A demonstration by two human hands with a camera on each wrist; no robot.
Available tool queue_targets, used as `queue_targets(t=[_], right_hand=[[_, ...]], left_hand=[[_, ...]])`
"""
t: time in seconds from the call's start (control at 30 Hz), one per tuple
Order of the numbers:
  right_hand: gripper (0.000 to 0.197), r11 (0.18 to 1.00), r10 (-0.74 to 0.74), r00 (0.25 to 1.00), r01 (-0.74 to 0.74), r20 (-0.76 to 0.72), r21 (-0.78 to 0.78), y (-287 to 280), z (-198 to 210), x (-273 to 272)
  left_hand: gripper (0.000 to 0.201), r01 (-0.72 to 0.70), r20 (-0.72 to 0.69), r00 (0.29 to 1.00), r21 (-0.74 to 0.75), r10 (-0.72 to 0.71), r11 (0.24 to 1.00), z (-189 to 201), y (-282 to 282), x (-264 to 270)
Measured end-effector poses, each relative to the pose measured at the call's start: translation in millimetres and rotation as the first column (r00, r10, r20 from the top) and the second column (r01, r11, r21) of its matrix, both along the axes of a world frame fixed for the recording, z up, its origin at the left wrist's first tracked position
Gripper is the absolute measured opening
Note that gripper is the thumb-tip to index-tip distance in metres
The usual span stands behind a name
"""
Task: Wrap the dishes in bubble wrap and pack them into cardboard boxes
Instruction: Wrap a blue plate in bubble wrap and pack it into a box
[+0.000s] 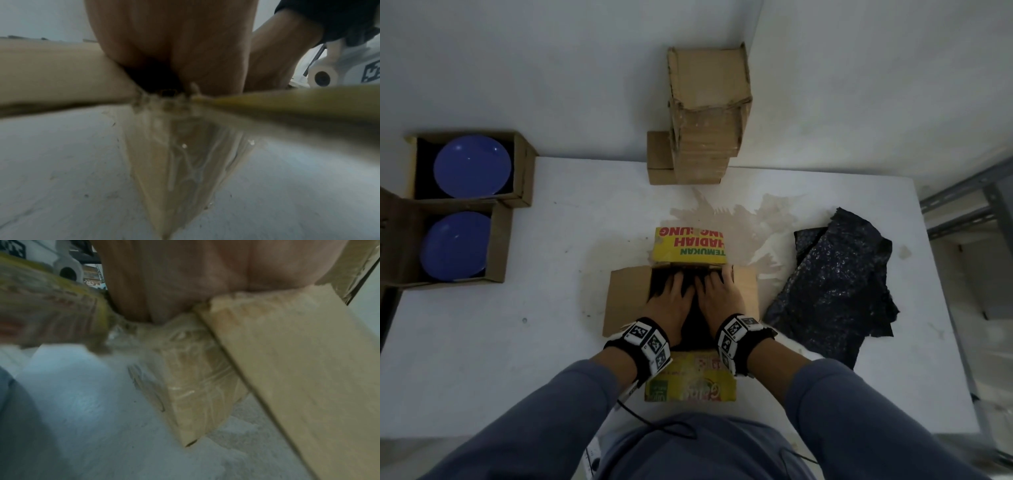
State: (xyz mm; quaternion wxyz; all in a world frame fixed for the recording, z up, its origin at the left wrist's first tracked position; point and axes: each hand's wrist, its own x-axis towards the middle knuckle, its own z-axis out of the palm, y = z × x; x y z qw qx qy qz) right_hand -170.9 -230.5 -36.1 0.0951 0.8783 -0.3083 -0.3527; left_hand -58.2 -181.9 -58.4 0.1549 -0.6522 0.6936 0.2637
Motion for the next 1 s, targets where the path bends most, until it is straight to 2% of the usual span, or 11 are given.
queue_targets(t=[0.23,0.43,0.67,0.83,1.0], right_hand=[[0.048,1.0,-0.011,1.0,0.011,-0.028,-0.022,1.2,1.0,7.9],[0.046,0.998,0.04,0.995,-0.043,-0.095,-0.039,5.2,-7.3,3.9],[0.047,0.999,0.0,0.996,-0.004,-0.087,-0.035,12.4,-10.4,3.2],[0.047,0.999,-0.046,0.998,0.046,-0.032,-0.005,5.9,-6.1,5.1],[0.04,0.997,-0.051,0.999,0.051,0.007,0.053,8.5,7.0,13.0]], left_hand=[[0.101,0.005,0.054,0.999,-0.003,-0.005,1.0,-4.8,2.7,-1.8],[0.106,0.022,-0.002,1.0,0.059,-0.021,0.998,-1.5,-0.5,-2.3],[0.089,0.036,0.049,0.998,0.059,-0.039,0.998,-2.4,-2.8,-3.2],[0.097,0.05,0.023,0.998,0.047,-0.052,0.998,-3.1,-2.5,-0.2],[0.088,0.035,0.094,0.995,-0.02,-0.033,0.999,0.2,-2.3,1.9]])
